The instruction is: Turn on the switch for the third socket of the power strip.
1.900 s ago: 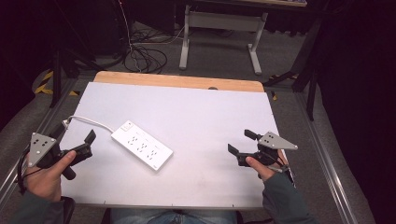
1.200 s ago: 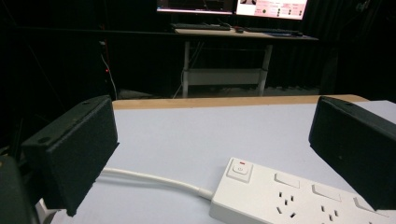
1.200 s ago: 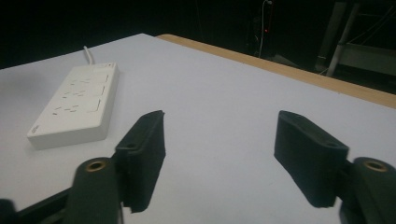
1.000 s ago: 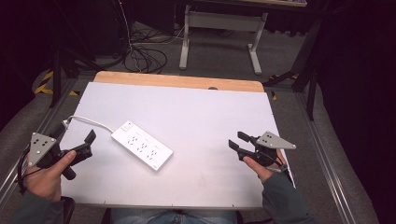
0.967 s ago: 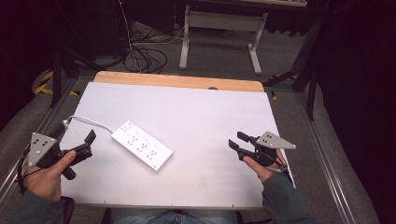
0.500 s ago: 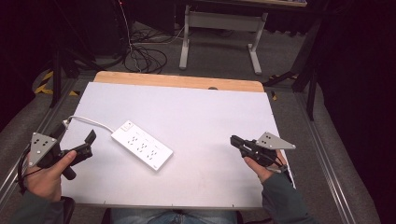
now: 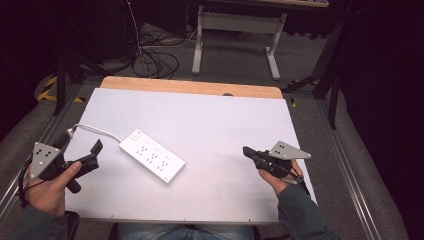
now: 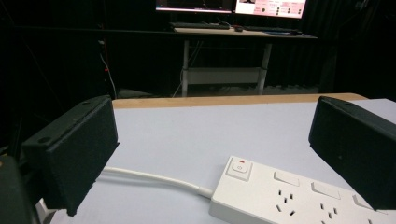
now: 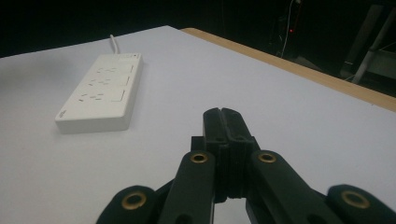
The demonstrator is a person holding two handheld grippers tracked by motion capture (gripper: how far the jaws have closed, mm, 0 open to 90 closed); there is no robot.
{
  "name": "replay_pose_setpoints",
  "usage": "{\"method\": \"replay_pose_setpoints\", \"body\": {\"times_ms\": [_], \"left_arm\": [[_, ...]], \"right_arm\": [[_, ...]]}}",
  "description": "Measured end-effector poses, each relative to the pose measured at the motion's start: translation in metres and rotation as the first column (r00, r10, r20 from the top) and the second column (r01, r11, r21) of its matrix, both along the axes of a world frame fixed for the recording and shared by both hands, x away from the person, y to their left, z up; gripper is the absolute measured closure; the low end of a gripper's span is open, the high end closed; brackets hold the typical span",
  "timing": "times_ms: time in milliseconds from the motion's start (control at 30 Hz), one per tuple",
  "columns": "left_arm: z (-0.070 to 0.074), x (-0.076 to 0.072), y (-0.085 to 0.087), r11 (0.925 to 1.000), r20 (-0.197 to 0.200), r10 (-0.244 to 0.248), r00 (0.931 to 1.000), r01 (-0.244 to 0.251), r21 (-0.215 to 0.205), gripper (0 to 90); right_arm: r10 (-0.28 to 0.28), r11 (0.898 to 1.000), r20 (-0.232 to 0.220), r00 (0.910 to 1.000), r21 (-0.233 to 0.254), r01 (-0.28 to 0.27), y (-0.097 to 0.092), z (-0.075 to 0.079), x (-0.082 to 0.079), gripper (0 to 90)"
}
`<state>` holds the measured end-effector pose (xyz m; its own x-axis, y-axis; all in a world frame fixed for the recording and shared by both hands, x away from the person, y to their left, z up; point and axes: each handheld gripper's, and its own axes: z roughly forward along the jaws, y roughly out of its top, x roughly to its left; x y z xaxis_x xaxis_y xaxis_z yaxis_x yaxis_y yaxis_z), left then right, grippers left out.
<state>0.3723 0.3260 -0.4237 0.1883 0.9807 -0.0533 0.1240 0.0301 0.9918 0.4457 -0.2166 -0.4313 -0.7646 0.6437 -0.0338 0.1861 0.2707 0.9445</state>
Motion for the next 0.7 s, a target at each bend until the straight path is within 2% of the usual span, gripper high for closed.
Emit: {"method": "replay_pose_setpoints", "body": {"times_ms": [700], "left_arm": [[-0.001,-0.007,0.005,0.9997,-0.002,0.022,0.9997,-0.022,0.004,1.8]], "right_arm": [[0.052,0.999,0.004,0.9986,-0.011,-0.052,0.018,0.001,0.008,90.0]]}}
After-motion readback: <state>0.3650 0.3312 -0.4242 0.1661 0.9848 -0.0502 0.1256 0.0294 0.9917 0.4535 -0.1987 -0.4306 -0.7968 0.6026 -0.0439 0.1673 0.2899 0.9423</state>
